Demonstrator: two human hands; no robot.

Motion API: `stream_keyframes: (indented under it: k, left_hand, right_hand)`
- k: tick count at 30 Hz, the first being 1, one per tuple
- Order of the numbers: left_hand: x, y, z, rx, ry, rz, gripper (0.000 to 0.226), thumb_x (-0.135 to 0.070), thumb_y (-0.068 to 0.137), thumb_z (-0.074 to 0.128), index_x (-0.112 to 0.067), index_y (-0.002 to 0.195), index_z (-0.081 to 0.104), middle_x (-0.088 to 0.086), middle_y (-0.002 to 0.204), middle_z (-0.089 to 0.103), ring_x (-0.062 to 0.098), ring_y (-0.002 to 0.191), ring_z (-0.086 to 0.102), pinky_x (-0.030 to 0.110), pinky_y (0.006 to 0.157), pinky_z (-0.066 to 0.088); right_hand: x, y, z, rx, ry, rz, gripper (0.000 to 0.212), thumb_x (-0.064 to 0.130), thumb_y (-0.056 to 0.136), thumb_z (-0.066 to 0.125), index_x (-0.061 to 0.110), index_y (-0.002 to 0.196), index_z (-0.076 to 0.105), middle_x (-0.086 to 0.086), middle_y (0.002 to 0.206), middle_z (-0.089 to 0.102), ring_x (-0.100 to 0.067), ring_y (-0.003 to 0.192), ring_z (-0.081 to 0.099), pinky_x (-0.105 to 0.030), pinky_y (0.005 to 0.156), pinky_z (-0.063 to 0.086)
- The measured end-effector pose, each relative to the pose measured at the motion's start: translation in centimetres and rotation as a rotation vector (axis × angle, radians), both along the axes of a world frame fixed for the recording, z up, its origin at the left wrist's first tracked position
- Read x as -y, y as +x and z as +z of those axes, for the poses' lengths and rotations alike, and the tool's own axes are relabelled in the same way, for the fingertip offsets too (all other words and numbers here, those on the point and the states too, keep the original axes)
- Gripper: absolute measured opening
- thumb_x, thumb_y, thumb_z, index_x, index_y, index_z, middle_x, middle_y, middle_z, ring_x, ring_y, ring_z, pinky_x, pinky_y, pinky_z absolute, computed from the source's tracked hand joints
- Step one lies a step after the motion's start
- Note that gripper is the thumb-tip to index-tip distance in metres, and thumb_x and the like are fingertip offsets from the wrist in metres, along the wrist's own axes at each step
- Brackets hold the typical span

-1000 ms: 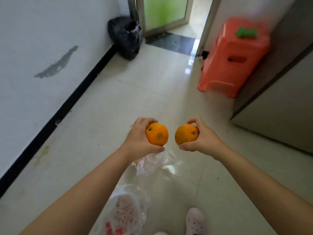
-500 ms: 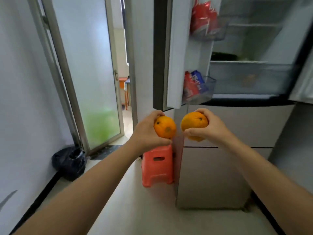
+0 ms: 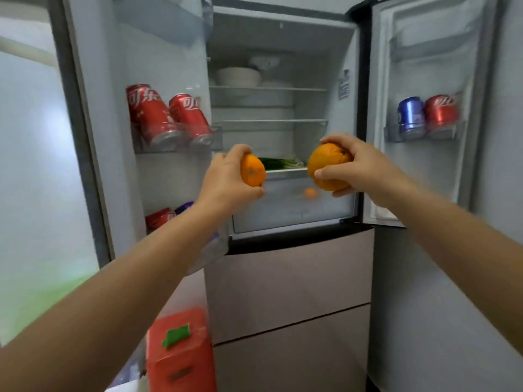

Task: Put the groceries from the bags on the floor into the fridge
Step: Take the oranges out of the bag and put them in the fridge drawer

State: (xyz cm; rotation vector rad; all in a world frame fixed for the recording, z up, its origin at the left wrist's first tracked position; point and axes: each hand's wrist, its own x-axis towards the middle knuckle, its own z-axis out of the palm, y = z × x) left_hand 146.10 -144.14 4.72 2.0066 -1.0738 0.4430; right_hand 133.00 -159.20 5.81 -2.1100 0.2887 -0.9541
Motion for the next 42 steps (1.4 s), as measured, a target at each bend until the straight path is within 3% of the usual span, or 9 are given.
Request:
stream_keyframes:
  k: [5, 8, 16, 19, 25, 30, 34, 37, 42]
  left_hand:
    - [9.5, 3.9, 2.6, -0.038, 0.076, 0.051, 0.066, -0.018, 0.08, 0.072, -0.026, 0.136, 0.039, 0.013, 0.135, 0.036, 0.033, 0.122, 0.042, 0.028, 0.085, 0.034]
    - [14.3, 6.8, 3.1, -0.074, 0.11, 0.069, 0.065, -0.019, 0.081, 0.071, -0.027, 0.136, 0.039, 0.012, 0.136, 0.035, 0.033, 0.121, 0.042, 0.03, 0.086, 0.036]
    - [26.7, 16.3, 5.3, 0.015, 0.326, 0.121, 0.064, -0.027, 0.078, 0.073, -0.023, 0.135, 0.044, 0.008, 0.137, 0.047, 0.027, 0.123, 0.047, 0.03, 0.085, 0.043]
    - [31.1, 19.7, 6.0, 0.029, 0.539, 0.125, 0.061, -0.027, 0.083, 0.068, -0.018, 0.138, 0.042, 0.009, 0.139, 0.044, 0.03, 0.124, 0.048, 0.03, 0.081, 0.046]
    - [39.9, 26.1, 4.4, 0.132, 0.944, 0.098, 0.059, -0.031, 0.089, 0.061, -0.01, 0.14, 0.04, 0.008, 0.142, 0.044, 0.028, 0.113, 0.053, 0.027, 0.073, 0.04]
    - [45.4, 30.2, 1.6, 0.105, 1.14, 0.033, 0.057, -0.029, 0.096, 0.051, -0.005, 0.144, 0.032, 0.015, 0.146, 0.037, 0.032, 0.123, 0.05, 0.03, 0.088, 0.043]
    - [49.1, 33.6, -0.8, 0.064, 1.224, -0.007, 0.056, -0.031, 0.094, 0.054, -0.008, 0.142, 0.038, 0.012, 0.146, 0.04, 0.03, 0.127, 0.047, 0.034, 0.095, 0.042]
    - [51.2, 35.2, -2.3, 0.033, 1.228, -0.006, 0.052, -0.032, 0.092, 0.056, -0.008, 0.136, 0.046, 0.013, 0.139, 0.048, 0.026, 0.105, 0.056, 0.033, 0.098, 0.045]
    - [54.1, 37.3, -4.5, 0.016, 1.109, -0.001, 0.043, -0.032, 0.082, 0.063, -0.01, 0.119, 0.062, 0.009, 0.12, 0.063, 0.023, 0.113, 0.061, 0.03, 0.089, 0.051]
  right_hand:
    - [9.2, 3.7, 2.5, 0.056, 0.187, 0.056, 0.047, 0.008, 0.078, 0.069, 0.03, 0.108, 0.04, 0.006, 0.101, 0.039, -0.027, 0.101, 0.046, -0.041, 0.072, 0.056]
    - [13.7, 7.5, 1.9, 0.035, 0.201, 0.052, 0.059, 0.01, 0.071, 0.076, 0.033, 0.108, 0.035, 0.002, 0.113, 0.036, -0.03, 0.11, 0.048, -0.038, 0.068, 0.058]
    - [23.9, 19.2, 1.9, -0.094, -0.143, -0.116, 0.061, 0.016, 0.067, 0.08, 0.023, 0.114, 0.043, -0.002, 0.11, 0.042, -0.024, 0.099, 0.05, -0.039, 0.066, 0.059]
    - [28.2, 23.1, 3.4, -0.257, -0.328, -0.237, 0.063, 0.024, 0.066, 0.081, 0.019, 0.119, 0.047, -0.002, 0.107, 0.048, -0.023, 0.098, 0.05, -0.038, 0.083, 0.05]
    - [35.6, 29.4, 2.7, -0.72, -0.51, -0.346, 0.066, 0.031, 0.068, 0.078, 0.019, 0.124, 0.044, -0.008, 0.124, 0.054, -0.022, 0.099, 0.049, -0.034, 0.082, 0.045]
    - [39.6, 33.8, 2.0, -1.211, -0.864, -0.21, 0.059, 0.029, 0.07, 0.075, 0.022, 0.12, 0.045, -0.007, 0.115, 0.054, -0.022, 0.096, 0.05, -0.033, 0.078, 0.043]
    - [42.7, 37.8, 0.5, -1.449, -1.021, -0.176, 0.055, 0.029, 0.071, 0.074, 0.02, 0.118, 0.047, -0.008, 0.119, 0.056, -0.028, 0.107, 0.056, -0.035, 0.088, 0.048]
    - [44.6, 39.6, -0.3, -1.584, -1.041, -0.092, 0.041, 0.028, 0.074, 0.072, 0.024, 0.106, 0.047, -0.008, 0.106, 0.054, -0.025, 0.094, 0.052, -0.039, 0.095, 0.048]
    - [46.5, 41.0, -2.4, -1.604, -0.988, 0.054, 0.062, 0.025, 0.076, 0.072, 0.015, 0.129, 0.04, -0.014, 0.123, 0.056, -0.027, 0.092, 0.052, -0.034, 0.079, 0.043]
